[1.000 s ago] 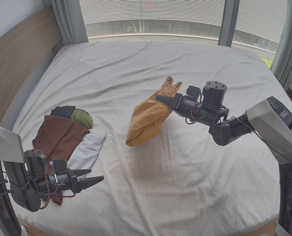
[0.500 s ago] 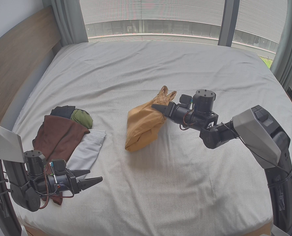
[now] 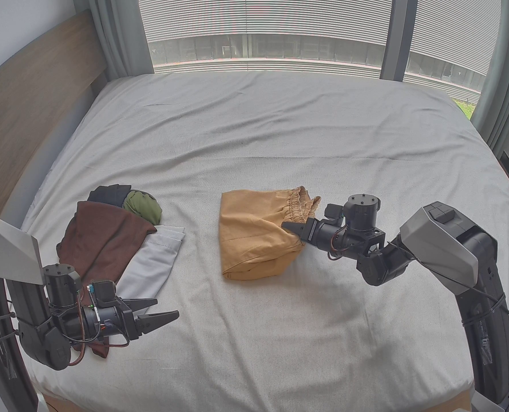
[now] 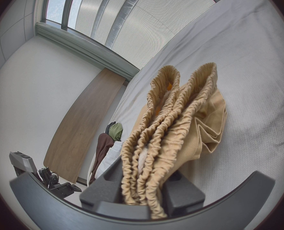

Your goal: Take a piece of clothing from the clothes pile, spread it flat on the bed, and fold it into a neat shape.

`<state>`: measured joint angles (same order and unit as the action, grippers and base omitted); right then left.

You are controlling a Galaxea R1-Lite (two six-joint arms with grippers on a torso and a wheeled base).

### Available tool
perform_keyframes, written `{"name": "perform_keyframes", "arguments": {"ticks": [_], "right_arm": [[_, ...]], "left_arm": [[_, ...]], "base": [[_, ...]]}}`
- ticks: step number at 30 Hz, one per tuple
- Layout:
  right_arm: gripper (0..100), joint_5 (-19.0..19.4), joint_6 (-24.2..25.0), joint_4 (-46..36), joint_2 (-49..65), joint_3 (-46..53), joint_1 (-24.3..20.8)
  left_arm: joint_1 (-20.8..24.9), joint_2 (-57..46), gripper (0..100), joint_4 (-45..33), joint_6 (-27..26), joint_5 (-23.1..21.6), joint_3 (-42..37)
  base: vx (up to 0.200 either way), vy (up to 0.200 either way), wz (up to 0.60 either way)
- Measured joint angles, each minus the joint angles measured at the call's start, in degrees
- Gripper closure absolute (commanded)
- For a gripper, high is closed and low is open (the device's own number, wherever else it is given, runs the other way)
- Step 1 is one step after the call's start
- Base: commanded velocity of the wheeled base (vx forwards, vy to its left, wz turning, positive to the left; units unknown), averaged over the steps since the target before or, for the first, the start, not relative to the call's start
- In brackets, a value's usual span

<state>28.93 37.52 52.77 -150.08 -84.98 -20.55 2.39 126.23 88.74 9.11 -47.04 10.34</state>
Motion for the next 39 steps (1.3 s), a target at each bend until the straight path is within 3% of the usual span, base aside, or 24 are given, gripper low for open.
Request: {"name": "perform_keyframes", "arguments": {"ticks": [11,12,19,33,39], "right_arm": [[100,-0.24,-0.09,4.95,-1.11,3.67,0.71],[0,-0.38,-0.06,5.06,-1.19,3.73,0.77],[0,-3.83,-0.57,5.94,-1.35,4.02,1.45],[0,-3.89,-2.99,7.58,6.08,10.92,7.33],[0,-3.97,-2.77,8.64,10.19,11.34,5.62]], "left_arm": [[0.0,0.11,0,0.0,0.0,0.0,0.02],[0.0,0.11,0,0.0,0.0,0.02,0.02],[0.0,0.04,0,0.0,0.0,0.02,0.02],[0.06,-0.11,0,0.0,0.0,0.02,0.07],[0.0,-0.05,0,0.02,0.0,0.02,0.18]], "base": [[0.0,0.0,0.0],[0.0,0.0,0.0],[0.0,0.0,0.0],[0.0,0.0,0.0],[0.0,0.0,0.0]]}}
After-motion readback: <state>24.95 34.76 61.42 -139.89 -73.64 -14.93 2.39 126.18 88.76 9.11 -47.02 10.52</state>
